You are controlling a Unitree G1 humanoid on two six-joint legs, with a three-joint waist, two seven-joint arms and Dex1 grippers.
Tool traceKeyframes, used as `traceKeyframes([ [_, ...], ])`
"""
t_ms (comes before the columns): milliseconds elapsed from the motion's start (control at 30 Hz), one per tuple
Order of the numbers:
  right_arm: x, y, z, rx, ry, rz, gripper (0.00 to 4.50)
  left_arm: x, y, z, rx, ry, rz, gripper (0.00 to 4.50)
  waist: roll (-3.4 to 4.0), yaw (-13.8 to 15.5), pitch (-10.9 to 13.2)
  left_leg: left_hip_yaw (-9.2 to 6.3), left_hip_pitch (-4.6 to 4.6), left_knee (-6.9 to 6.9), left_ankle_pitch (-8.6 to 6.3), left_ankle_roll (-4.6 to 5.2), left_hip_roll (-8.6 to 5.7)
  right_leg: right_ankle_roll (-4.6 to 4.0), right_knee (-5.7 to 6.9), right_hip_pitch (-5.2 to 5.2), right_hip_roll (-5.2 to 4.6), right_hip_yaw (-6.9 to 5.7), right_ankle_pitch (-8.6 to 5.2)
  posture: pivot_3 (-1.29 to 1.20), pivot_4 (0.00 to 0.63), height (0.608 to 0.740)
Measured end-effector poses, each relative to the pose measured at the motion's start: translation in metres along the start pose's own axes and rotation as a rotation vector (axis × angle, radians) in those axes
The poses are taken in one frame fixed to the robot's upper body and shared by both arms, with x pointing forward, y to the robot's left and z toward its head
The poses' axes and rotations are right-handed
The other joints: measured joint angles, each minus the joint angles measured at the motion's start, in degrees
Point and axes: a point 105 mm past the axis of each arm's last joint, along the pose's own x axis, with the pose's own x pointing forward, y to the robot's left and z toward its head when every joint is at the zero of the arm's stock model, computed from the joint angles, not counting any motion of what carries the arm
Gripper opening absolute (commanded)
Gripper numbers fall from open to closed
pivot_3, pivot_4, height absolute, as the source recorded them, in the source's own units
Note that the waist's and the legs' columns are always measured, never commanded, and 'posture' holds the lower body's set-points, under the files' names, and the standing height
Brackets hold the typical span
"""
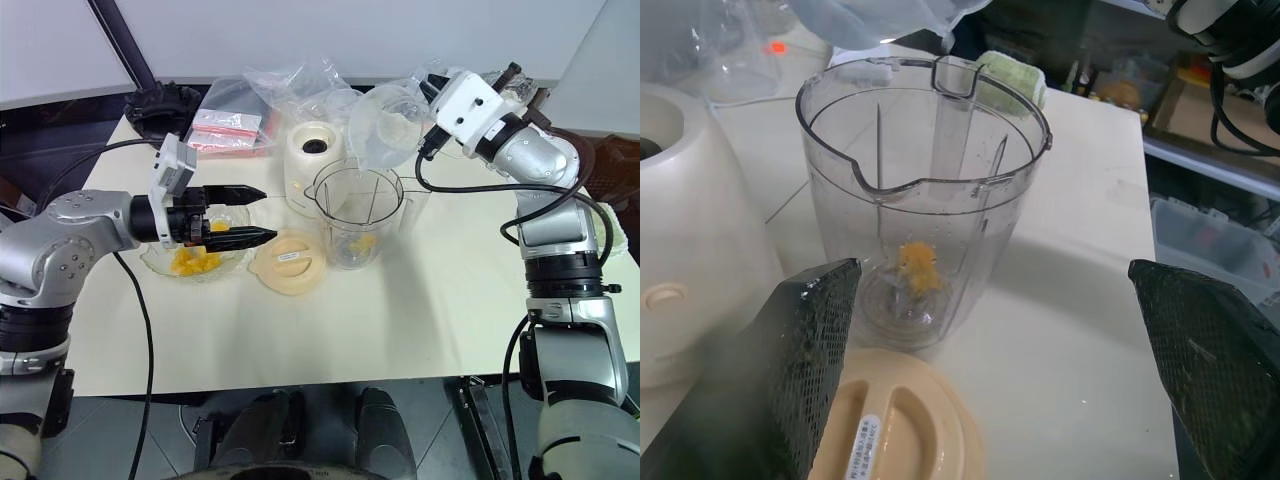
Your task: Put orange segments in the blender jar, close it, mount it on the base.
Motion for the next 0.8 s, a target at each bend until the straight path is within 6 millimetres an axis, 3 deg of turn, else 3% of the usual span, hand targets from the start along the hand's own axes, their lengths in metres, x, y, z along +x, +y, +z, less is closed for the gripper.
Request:
traceKeyframes([
  [800, 0.0015, 0.0082, 0.0037, -0.168, -0.023, 0.029, 0.02, -0.0001, 0.0007, -0.0007, 0.005, 0.006, 0.004, 4.50, -0.01, -0.06, 0.00, 0.01, 0.00, -0.12, 0.06, -0.10, 0.00, 0.01, 0.03, -0.08, 0.02, 0.00, 0.00, 0.00, 0.150, 0.740],
])
